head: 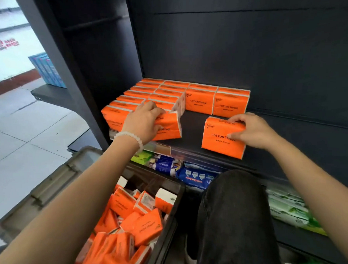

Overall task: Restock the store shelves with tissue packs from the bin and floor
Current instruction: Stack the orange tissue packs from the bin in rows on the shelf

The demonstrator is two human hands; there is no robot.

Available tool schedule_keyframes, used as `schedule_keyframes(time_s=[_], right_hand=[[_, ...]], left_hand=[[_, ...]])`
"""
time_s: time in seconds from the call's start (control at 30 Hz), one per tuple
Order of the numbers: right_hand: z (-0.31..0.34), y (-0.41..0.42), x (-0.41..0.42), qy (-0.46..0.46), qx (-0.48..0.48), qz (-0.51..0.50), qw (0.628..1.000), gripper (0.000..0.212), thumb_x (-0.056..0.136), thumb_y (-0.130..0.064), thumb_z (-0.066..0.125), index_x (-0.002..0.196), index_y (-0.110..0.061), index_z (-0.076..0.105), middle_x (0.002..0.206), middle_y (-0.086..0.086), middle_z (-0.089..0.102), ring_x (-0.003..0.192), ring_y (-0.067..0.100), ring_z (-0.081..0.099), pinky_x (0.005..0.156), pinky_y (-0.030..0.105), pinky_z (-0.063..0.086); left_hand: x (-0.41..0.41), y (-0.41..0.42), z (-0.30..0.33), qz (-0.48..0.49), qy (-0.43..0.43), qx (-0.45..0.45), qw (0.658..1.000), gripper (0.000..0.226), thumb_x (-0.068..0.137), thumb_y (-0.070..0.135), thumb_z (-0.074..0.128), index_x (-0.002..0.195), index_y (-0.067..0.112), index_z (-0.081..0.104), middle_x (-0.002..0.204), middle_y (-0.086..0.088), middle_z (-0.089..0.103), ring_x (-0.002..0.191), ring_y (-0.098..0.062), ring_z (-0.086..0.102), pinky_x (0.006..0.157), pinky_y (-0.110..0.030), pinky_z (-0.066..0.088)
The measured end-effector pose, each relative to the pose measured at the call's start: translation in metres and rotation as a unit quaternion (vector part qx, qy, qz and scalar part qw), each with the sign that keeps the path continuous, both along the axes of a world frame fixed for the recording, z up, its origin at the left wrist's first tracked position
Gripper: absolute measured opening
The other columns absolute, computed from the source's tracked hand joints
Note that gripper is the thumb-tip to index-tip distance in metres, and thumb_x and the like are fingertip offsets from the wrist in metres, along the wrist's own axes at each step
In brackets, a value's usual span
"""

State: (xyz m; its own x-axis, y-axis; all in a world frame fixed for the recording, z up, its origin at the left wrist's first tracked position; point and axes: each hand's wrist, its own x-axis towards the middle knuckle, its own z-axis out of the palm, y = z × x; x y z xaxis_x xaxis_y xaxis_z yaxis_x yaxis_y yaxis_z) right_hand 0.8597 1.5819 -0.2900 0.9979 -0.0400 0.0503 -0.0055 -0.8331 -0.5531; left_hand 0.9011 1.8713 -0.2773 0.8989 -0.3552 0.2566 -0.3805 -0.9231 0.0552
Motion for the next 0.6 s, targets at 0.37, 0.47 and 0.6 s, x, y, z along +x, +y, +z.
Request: schedule_keyframes(time_s=[0.37,0.47,0.6], right_hand=[[0.004,0.021,0.036,-0.049,0.012,-0.014,0.999,0.052,0.080,-0.021,0.073,0.128,-0.020,0.054,0.132,0.005,0.045,0.120,0.023,0.045,0.099,0.028,0.034],[0.002,0.024,0.054,-0.048,0.014,-0.022,0.998,0.053,0.080,-0.021,0.073,0.130,-0.019,0.053,0.131,0.004,0.044,0.120,0.023,0.045,0.100,0.030,0.035],[-0.006,0.033,0.081,-0.068,0.015,-0.036,0.997,0.052,0.080,-0.021,0.073,0.128,-0.018,0.054,0.128,0.005,0.046,0.119,0.024,0.046,0.100,0.032,0.036]], left_hand=[[0.032,0.027,-0.005,0.024,-0.001,0.049,0.999,0.047,0.088,0.020,0.059,0.133,0.029,0.048,0.134,0.000,0.045,0.125,-0.024,0.038,0.098,-0.042,0.036],[0.048,0.032,-0.007,0.030,0.029,0.071,0.997,0.049,0.088,0.022,0.060,0.134,0.032,0.047,0.137,0.001,0.042,0.128,-0.024,0.035,0.099,-0.042,0.034],[0.059,0.037,-0.018,0.018,0.062,0.069,0.996,0.049,0.087,0.023,0.062,0.133,0.031,0.046,0.137,0.001,0.042,0.127,-0.023,0.037,0.099,-0.041,0.038]])
